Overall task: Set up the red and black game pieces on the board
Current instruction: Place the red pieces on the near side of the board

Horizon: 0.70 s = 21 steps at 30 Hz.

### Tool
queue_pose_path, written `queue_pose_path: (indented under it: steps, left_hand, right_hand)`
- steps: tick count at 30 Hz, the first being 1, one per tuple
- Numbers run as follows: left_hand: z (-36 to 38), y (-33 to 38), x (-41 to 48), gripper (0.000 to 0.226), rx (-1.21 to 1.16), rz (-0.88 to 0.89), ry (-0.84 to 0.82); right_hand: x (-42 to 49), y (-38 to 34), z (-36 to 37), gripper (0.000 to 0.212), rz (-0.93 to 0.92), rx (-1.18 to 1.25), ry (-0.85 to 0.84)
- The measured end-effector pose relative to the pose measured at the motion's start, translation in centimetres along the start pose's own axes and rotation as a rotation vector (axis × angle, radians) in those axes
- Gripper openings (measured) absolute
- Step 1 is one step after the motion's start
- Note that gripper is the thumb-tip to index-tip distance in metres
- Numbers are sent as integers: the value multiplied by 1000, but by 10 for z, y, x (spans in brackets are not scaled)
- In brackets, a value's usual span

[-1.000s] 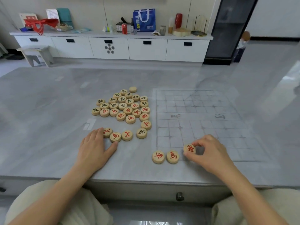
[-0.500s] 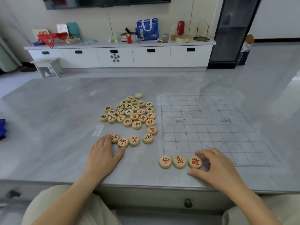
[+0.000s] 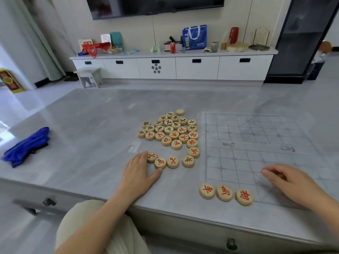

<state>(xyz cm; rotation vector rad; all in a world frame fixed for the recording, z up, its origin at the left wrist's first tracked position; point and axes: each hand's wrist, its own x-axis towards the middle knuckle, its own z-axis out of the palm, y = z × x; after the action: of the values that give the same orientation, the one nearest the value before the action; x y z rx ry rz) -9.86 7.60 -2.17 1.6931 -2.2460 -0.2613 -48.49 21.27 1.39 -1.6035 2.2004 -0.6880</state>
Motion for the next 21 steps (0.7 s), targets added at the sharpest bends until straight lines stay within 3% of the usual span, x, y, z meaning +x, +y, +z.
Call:
queue_pose_path:
  steps: [6,9,12,18,21]
  left_hand:
    - [-3,-5,6,70,-98,-42,-61]
    - [-6,-5,15,56,-182,-130,-61]
    - [-5,-1,25,53,-122,-153,-45]
    - [-4,0,33,43,-100,-165,-2]
    - [-4,-3,35,42,-135,-161,-8]
  right_hand:
    - [3,24,9,67,20,166,213]
    - [6,28,14,30,-40,99,279]
    - [11,30,17,13,-108,-52,279]
    - [15,34,20,2,-93,-114,241]
    - [18,41,19,18,-12,-158,249]
